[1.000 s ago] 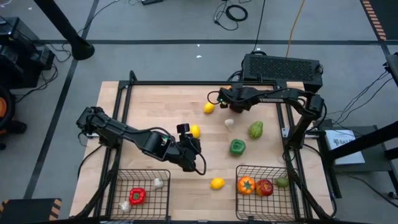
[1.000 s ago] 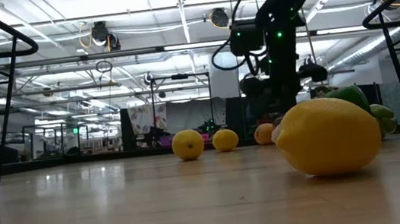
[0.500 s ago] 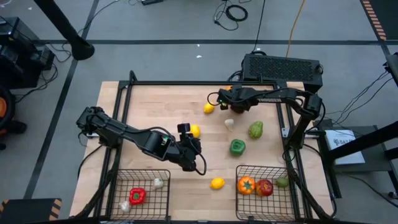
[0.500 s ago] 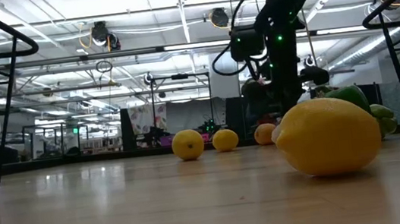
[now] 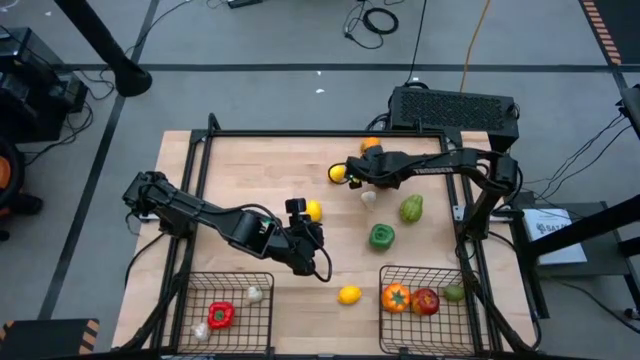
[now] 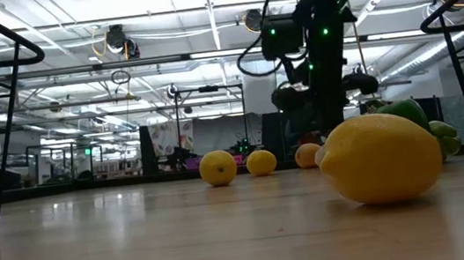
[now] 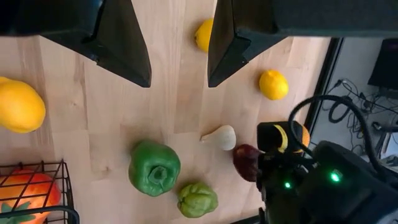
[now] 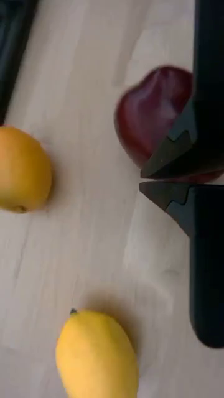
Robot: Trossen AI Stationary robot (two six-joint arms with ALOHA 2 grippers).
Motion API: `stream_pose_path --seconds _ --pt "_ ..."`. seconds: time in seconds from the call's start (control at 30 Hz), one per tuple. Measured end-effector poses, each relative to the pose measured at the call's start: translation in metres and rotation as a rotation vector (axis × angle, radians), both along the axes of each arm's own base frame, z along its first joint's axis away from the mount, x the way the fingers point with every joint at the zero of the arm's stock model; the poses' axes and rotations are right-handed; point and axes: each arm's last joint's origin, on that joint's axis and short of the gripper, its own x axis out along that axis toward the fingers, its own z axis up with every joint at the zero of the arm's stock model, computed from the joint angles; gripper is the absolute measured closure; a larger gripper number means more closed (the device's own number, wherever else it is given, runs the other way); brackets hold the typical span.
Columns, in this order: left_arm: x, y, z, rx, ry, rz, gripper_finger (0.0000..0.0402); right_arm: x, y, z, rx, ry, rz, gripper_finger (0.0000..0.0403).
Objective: Sort produce into baskets
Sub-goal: Put the red apple into the right black wire basket
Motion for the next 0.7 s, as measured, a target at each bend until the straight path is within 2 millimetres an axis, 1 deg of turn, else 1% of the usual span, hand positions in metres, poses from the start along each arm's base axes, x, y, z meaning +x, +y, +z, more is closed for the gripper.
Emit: stream_pose_path --seconds 0.13,0.2,0.27,0.37,0.5,0.7 --pt "0.0 0.0 0.0 0.0 0.0 0.0 0.0236 -0.008 0.0 0.018 -0.058 0.003 0.019 0.0392" --pt "0.0 0.0 0.0 -0.003 -0.002 0.003 0.0236 -0.018 -0.005 0.027 -0.061 0.019 -0.004 0.0392" --pt "0.0 0.0 0.0 -0.003 -0.002 0.003 0.0236 -0.027 -0.013 0.031 -0.051 0.043 -0.034 0.0392" --pt "0.0 0.0 0.0 -0.004 -0.003 0.003 0.0236 -0.033 -0.021 0.03 -0.014 0.059 -0.062 0.0392" --pt "0.001 0.0 0.0 -0.002 -0.007 0.0 0.0236 -0.03 -0.026 0.021 0.015 0.07 -0.05 0.0392" --pt "0.002 -0.001 0.002 0.011 -0.016 -0.02 0.0236 -0.031 -0.035 0.012 0.027 0.11 -0.074 0.0392"
